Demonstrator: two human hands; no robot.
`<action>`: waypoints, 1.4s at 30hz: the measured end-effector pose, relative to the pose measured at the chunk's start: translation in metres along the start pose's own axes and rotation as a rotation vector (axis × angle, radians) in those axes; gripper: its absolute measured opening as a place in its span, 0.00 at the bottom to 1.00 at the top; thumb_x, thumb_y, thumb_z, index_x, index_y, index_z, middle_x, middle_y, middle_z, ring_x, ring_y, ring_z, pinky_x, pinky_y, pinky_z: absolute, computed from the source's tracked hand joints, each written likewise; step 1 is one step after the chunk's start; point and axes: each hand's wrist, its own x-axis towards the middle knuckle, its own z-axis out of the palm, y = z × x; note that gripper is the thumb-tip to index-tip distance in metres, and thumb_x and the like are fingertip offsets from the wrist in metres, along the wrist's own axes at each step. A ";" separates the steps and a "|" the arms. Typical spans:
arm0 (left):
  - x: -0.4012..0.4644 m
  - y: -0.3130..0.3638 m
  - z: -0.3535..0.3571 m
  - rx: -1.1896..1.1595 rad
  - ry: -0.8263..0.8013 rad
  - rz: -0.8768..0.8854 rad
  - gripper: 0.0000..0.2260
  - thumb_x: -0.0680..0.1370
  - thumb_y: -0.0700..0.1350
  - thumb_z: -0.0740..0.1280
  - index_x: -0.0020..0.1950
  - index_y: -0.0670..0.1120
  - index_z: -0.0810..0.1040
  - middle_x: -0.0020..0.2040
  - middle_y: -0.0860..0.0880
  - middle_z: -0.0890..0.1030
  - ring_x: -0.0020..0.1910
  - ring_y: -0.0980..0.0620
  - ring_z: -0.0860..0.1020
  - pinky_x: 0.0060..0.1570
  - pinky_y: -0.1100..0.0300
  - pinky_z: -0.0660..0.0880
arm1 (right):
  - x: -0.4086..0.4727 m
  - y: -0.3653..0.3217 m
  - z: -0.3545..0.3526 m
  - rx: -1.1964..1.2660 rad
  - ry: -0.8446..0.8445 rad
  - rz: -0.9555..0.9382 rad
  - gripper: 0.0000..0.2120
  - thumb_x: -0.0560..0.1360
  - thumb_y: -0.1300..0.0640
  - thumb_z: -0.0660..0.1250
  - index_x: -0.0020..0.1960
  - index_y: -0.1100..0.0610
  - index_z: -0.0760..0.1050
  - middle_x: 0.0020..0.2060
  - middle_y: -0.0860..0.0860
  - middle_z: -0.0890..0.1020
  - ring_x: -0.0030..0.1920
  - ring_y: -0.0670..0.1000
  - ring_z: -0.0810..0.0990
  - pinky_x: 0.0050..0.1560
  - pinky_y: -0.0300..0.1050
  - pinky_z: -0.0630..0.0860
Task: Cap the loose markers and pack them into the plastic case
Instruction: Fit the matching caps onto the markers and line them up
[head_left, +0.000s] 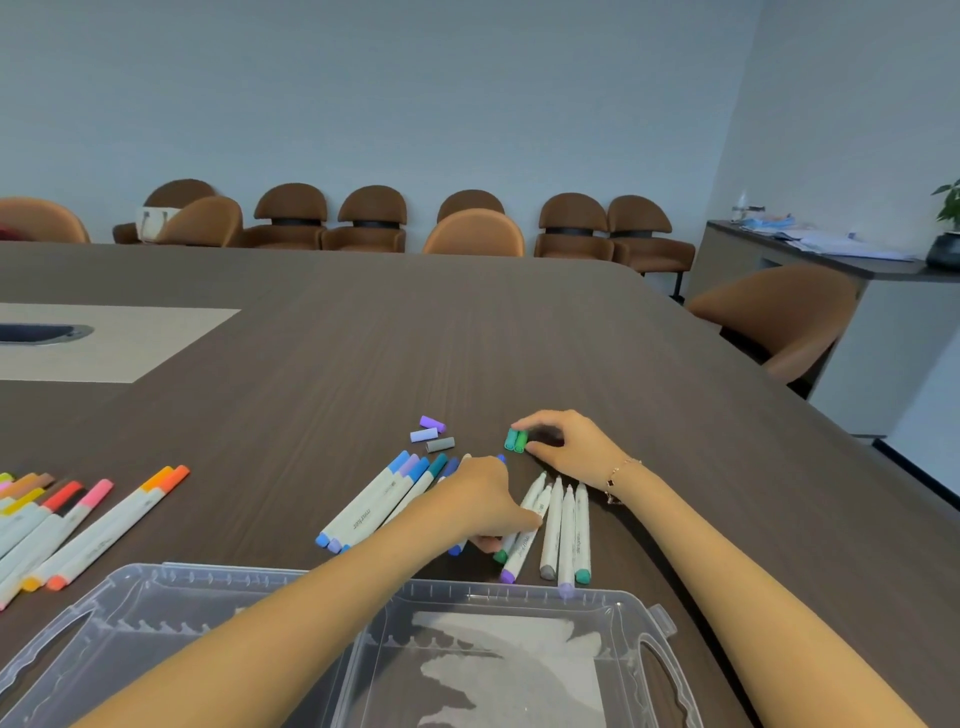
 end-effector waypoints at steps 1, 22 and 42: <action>0.000 0.000 0.000 -0.011 -0.011 -0.015 0.15 0.76 0.56 0.66 0.39 0.46 0.70 0.30 0.51 0.74 0.27 0.57 0.73 0.36 0.67 0.72 | 0.000 0.000 -0.001 -0.023 0.003 -0.003 0.15 0.77 0.61 0.65 0.62 0.53 0.76 0.61 0.48 0.78 0.59 0.45 0.75 0.63 0.36 0.69; -0.014 -0.028 -0.020 -0.463 0.126 0.069 0.07 0.79 0.49 0.64 0.50 0.46 0.74 0.41 0.50 0.81 0.21 0.57 0.71 0.22 0.71 0.66 | -0.002 -0.026 -0.016 0.497 0.093 0.090 0.09 0.78 0.54 0.62 0.56 0.51 0.77 0.50 0.47 0.82 0.50 0.46 0.80 0.45 0.33 0.75; -0.008 -0.034 -0.014 -0.490 0.174 0.078 0.14 0.78 0.50 0.64 0.56 0.42 0.81 0.43 0.49 0.81 0.32 0.55 0.74 0.31 0.69 0.70 | 0.000 -0.040 -0.009 0.509 0.127 0.128 0.12 0.76 0.52 0.65 0.51 0.59 0.80 0.40 0.48 0.82 0.41 0.45 0.80 0.42 0.33 0.74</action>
